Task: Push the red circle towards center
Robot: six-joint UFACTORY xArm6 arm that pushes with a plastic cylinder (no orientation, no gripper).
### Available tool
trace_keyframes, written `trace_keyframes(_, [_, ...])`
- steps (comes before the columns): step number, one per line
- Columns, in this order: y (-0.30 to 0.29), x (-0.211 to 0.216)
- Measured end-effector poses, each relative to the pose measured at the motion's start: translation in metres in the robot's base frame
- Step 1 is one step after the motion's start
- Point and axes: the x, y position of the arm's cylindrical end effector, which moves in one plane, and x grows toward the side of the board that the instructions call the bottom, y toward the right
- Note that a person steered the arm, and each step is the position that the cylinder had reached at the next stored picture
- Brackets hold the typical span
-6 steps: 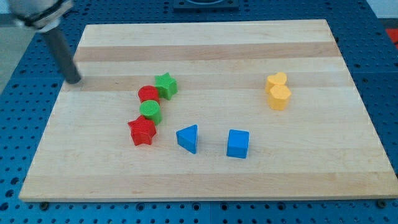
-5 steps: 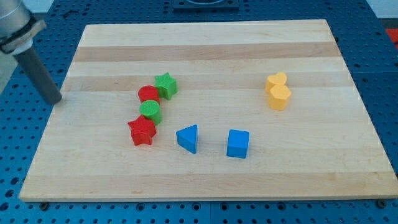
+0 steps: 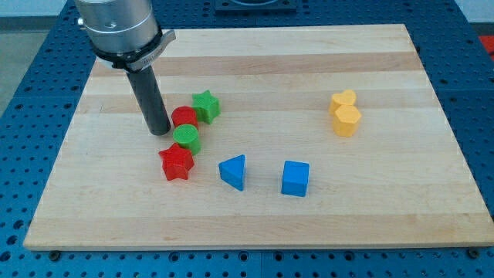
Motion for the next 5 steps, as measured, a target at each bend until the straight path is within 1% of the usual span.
trace_keyframes(1, [0.025, -0.003])
trace_keyframes(3, [0.103, -0.009])
trace_keyframes(5, [0.106, -0.009])
